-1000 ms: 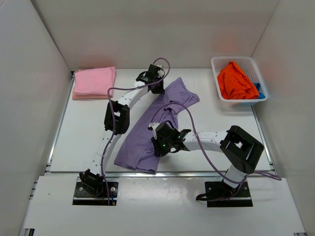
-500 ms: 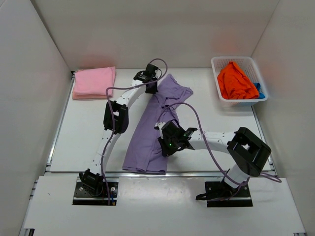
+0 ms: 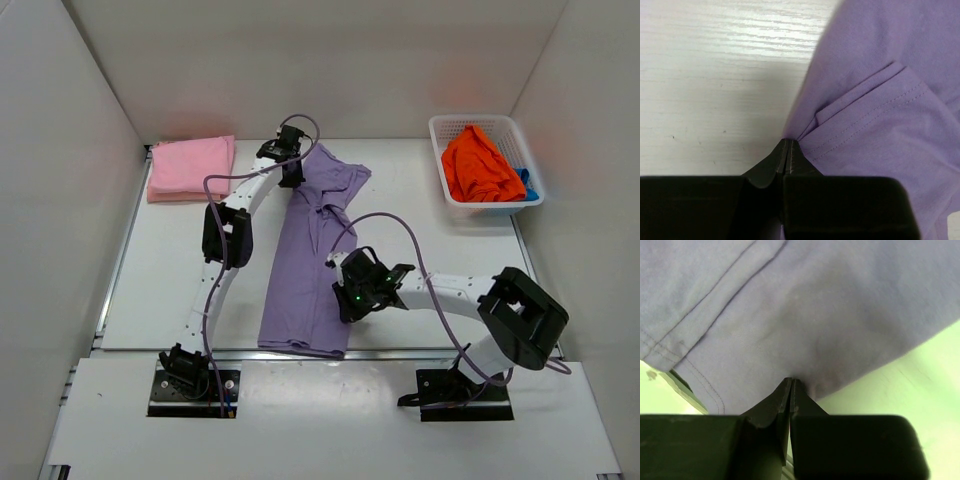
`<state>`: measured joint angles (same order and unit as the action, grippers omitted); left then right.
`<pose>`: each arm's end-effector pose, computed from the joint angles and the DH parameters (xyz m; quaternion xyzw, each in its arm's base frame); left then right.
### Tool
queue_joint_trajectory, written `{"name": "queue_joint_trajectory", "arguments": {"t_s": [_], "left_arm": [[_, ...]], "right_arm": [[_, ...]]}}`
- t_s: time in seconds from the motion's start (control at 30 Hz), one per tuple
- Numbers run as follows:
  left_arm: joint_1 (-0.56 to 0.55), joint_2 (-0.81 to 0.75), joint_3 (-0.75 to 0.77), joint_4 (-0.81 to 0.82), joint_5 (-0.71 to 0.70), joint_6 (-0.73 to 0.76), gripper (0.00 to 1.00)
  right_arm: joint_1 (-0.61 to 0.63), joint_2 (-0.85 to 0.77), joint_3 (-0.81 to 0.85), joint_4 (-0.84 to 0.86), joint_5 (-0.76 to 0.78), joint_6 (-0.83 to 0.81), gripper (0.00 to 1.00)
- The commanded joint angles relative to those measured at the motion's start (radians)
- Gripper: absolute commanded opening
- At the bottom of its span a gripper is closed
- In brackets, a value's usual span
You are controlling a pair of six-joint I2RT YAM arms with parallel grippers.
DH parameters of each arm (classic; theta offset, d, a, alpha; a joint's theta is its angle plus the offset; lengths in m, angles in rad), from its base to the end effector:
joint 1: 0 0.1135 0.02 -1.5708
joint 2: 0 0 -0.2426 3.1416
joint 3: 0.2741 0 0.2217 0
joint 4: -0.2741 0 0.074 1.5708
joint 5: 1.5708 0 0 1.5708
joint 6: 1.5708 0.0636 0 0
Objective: Fold and stack the t-shirts
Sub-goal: Rotate the tshirt 90 degrees
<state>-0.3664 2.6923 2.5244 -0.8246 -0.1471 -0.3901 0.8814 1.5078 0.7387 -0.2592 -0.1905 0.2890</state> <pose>0.5017 -0.1825 0.1277 -0.0323 0.9556 -0.0396 0.2903 0.1626 0.2162 0.1334 -0.3043 0.9099 0.2237 0.1717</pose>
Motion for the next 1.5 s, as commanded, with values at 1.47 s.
{"name": "queue_joint_trajectory", "arguments": {"t_s": [1.47], "left_arm": [[-0.077, -0.475, -0.476, 0.230, 0.208, -0.145, 0.00]], "right_arm": [[-0.324, -0.135, 0.115, 0.134, -0.187, 0.002, 0.09]]}}
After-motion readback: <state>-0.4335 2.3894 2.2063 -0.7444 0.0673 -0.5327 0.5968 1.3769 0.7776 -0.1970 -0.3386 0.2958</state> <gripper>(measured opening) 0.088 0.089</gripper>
